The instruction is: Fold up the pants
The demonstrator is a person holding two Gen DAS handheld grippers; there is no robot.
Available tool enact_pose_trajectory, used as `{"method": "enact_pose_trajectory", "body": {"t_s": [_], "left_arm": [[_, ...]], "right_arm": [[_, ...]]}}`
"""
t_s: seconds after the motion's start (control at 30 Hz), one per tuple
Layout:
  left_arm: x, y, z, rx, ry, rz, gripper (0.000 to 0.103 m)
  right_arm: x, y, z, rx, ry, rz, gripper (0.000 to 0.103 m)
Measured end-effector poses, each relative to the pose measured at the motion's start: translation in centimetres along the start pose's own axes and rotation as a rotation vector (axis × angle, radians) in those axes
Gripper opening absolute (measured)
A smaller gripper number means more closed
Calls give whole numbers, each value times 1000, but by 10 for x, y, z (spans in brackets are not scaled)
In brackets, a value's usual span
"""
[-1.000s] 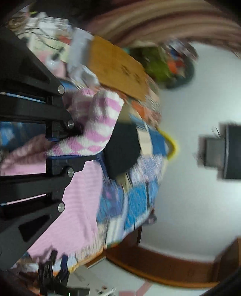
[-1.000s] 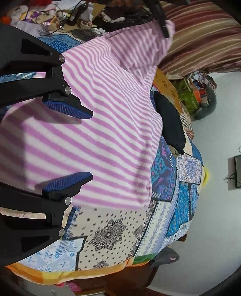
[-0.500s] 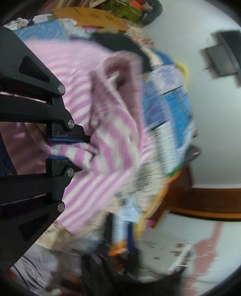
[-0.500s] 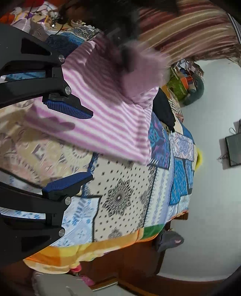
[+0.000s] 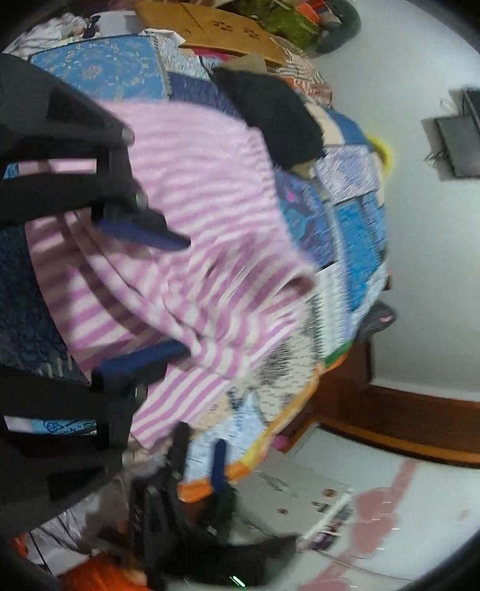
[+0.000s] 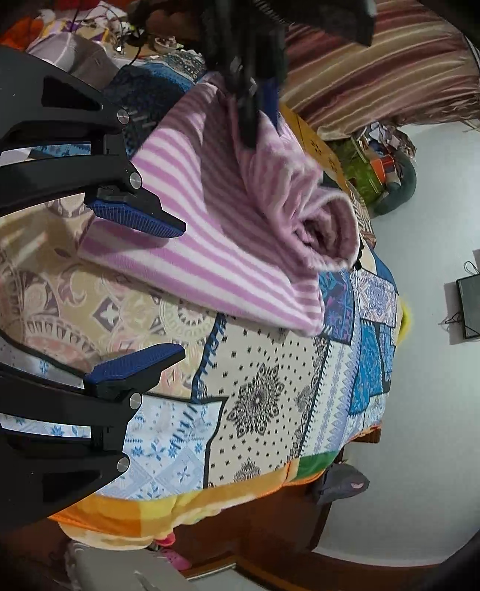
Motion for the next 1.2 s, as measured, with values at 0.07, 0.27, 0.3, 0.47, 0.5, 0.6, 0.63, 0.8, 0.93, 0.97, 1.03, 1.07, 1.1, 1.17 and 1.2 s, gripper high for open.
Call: {"method": "enact_pose_trajectory", "body": {"t_s": [0.07,0.27,0.3,0.47,0.5,0.6,0.63,0.8,0.93,0.97,1.03,1.07,1.1,1.17,1.2], "left_arm": [[-20,14,4,-25,-45,14,60],[-27,93,28,-110,-73,142,73],[-19,107,35,-112,-56,173,73],[47,168,73,-126,74,242,73],[63,177,83,-128,98,247,73],[107,194,106,-111,151,262,73],[123,197,114,-83,161,271,73],[194,215,118,55,251,427,73],[197,226,96,41,246,393,74],[193,232,89,15,255,372,73],[187,243,73,-33,294,332,73],[184,249,64,-53,313,320,73],[179,255,53,-74,331,312,73],[168,264,30,-103,350,298,73],[158,266,15,-118,357,280,73]], "right_arm": [[1,3,0,-6,1,5,56],[9,12,-3,-5,20,17,56],[10,13,-4,0,23,20,56],[23,15,-10,33,48,35,56],[25,15,-11,41,49,39,56],[30,11,-12,68,55,66,56],[31,10,-12,76,57,70,58],[39,4,-8,75,66,62,63],[47,1,2,35,70,44,64],[49,-1,5,22,73,37,64],[55,-7,16,-14,80,18,64],[57,-9,22,-28,80,6,64],[60,-13,27,-43,78,-11,64],[66,-22,41,-66,73,-50,64],[71,-28,50,-67,73,-77,64]]}}
Point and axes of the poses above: each gripper's, at about its wrist camera, not at the fingertips, and x roughly the way its jaws point, y to its left, z to its top, the point moved 6 cm from there along x, roughly the way its jaws point, and after that the axes turned 10 degrees about y, right-handed, at the moved point
